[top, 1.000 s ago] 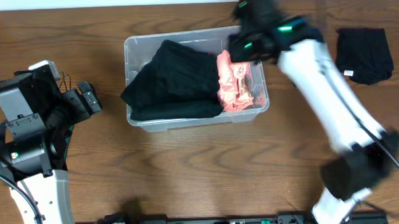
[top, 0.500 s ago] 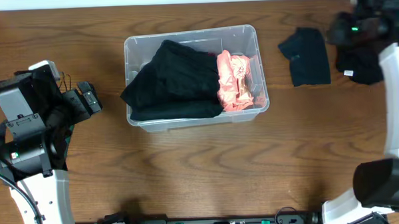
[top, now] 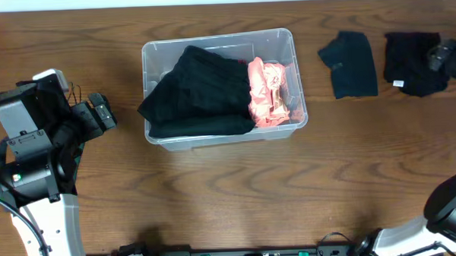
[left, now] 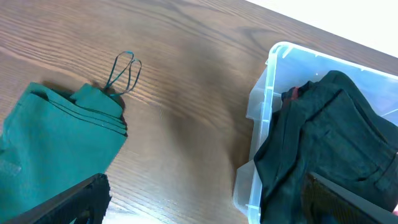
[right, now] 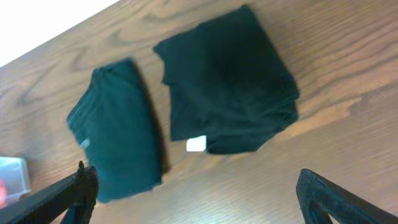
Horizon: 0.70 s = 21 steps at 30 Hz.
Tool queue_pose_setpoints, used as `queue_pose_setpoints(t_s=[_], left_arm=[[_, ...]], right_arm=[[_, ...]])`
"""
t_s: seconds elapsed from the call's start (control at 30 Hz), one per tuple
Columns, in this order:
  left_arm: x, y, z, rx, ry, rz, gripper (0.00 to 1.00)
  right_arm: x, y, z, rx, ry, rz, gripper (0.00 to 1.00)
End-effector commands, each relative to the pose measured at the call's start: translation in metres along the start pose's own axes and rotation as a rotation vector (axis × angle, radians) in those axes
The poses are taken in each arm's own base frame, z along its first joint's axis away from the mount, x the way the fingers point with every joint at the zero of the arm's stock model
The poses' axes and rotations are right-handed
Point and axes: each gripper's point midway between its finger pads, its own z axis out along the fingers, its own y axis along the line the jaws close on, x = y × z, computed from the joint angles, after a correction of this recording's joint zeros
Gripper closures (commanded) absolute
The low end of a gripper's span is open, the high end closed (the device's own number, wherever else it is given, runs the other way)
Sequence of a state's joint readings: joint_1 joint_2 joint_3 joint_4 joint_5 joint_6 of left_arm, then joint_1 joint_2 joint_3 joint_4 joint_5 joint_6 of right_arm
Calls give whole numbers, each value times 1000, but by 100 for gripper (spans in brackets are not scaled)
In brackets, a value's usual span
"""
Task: Pack container
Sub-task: 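Grasp the black folded clothing with the right gripper and lift it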
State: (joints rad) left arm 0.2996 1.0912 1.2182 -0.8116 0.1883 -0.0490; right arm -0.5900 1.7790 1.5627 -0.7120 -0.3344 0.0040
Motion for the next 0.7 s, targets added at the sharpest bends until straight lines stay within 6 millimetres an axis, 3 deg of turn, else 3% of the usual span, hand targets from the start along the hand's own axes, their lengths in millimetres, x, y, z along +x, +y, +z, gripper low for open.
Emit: queue_pose_setpoints(t_s=[0.0,0.2,0.33,0.53,0.67], left_arm=[[-4,-1,-4,8,-12,-3,2],[-4,-1,-4,8,-12,-3,2],[-4,-1,-4,8,-12,-3,2],[-4,-1,-4,8,-12,-3,2],[-4,-1,-4,8,-12,-3,2]], right_arm=[[1,-5,18,-121,-2,-12,1],[8,-29,78,-162,56,67,1],[-1,-38,111,-189,72,97,1],[-30,-46,130,-193,28,104,1],[-38,-58,134,-161,10,124,1]])
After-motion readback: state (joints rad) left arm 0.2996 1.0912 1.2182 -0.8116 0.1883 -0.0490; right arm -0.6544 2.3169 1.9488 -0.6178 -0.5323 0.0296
